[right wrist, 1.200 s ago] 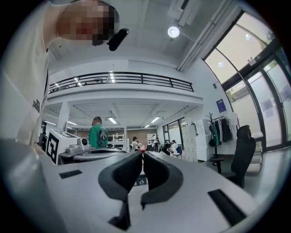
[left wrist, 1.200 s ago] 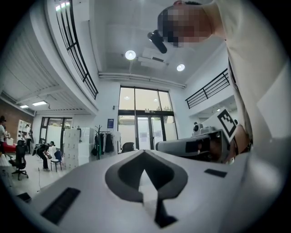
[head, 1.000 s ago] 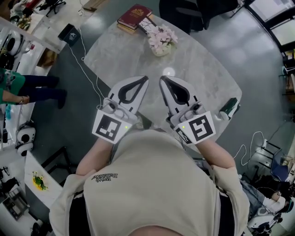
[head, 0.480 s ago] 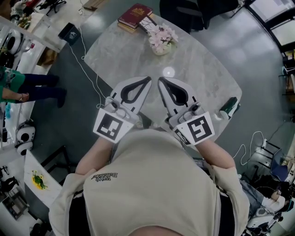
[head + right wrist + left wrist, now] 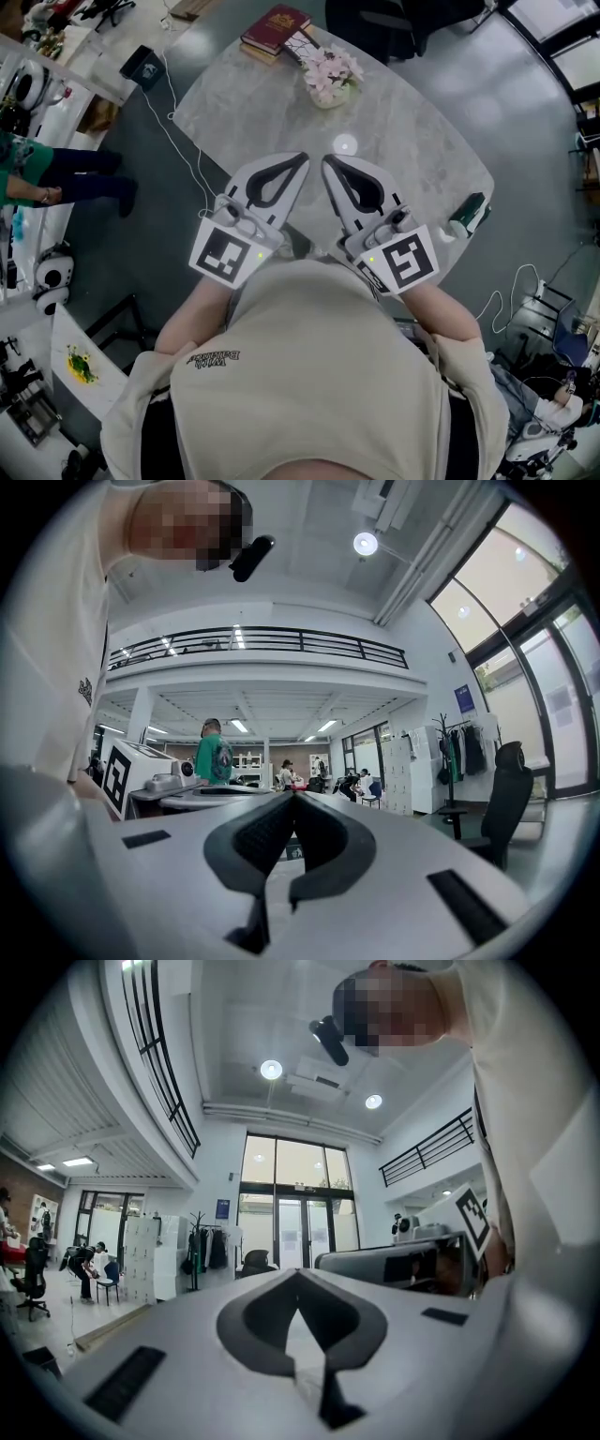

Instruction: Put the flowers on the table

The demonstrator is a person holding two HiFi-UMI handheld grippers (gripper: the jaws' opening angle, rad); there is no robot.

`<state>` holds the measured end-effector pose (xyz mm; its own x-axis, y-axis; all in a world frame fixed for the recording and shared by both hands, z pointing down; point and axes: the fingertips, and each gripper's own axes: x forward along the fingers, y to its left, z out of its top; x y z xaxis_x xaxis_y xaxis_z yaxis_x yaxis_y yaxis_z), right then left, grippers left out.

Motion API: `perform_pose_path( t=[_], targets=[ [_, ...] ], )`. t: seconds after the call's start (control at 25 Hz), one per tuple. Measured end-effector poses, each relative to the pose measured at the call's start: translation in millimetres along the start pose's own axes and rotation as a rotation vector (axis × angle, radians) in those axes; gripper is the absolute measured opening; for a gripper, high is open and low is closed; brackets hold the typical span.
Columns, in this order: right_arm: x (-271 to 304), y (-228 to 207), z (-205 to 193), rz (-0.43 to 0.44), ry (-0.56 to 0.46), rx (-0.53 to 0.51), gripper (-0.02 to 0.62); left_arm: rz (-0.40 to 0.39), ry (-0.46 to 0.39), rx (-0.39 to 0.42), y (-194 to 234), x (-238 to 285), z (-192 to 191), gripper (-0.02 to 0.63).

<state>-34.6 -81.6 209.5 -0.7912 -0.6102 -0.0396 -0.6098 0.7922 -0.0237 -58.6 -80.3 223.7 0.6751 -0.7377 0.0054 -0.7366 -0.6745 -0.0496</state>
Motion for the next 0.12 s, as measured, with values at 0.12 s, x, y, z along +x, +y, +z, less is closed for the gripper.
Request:
perform_pose_path(
  t=[0.12],
  targets=[
    [-1.7,1.7,-1.5,0.004,0.002,-0.004,0.011,-0.005,0.005,0.002,-3.0,-0.4,-1.6,0.006]
  ],
)
